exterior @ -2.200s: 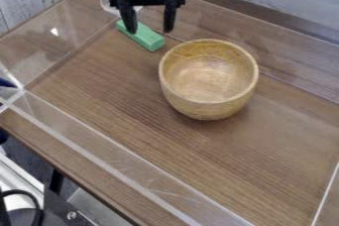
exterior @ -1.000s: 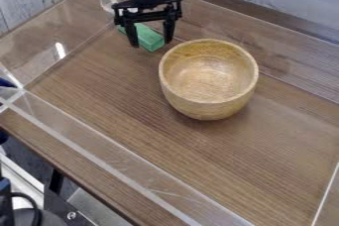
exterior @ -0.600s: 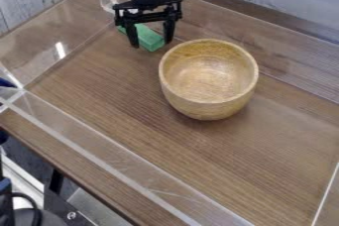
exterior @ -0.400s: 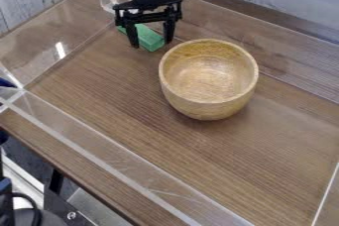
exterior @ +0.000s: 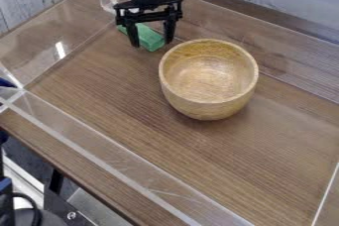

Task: Put the green block in the brown bowl

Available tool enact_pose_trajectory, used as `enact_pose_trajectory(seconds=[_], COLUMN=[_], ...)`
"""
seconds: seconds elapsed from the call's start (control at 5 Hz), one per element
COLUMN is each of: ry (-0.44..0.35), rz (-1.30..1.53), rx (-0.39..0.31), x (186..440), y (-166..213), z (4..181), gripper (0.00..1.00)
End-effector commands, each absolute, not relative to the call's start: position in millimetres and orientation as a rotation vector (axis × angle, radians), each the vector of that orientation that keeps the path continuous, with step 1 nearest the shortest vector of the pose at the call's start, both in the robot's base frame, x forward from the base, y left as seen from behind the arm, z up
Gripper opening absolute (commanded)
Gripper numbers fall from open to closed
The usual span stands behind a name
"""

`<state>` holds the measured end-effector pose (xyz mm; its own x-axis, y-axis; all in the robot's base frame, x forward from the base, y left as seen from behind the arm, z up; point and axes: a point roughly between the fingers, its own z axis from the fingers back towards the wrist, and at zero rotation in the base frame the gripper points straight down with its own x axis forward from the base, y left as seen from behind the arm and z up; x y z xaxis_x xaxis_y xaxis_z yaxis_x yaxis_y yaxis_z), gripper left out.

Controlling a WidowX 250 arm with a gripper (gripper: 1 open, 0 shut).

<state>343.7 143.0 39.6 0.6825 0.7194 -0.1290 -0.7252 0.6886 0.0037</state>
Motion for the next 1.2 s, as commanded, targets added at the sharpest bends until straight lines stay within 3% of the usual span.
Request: enact_pose_trajectory(seconds=[0.0,0.2,0.4,0.6,1.0], ry=[0.047,0.049,0.049,0.047,0.025], rz=[0.806,0.807,0.803,0.776,0.662], rx=[-0.045,-0.045,-0.051,-0.081,-0.180], x=[355.8,356.6,356.3,356.4,358.1], y=[148.7,148.0,146.5,140.2,113.7], z=[61.3,59.1,60.5,76.9,133.8], gripper=[1.00,0.00,0.00,0.00,0.00])
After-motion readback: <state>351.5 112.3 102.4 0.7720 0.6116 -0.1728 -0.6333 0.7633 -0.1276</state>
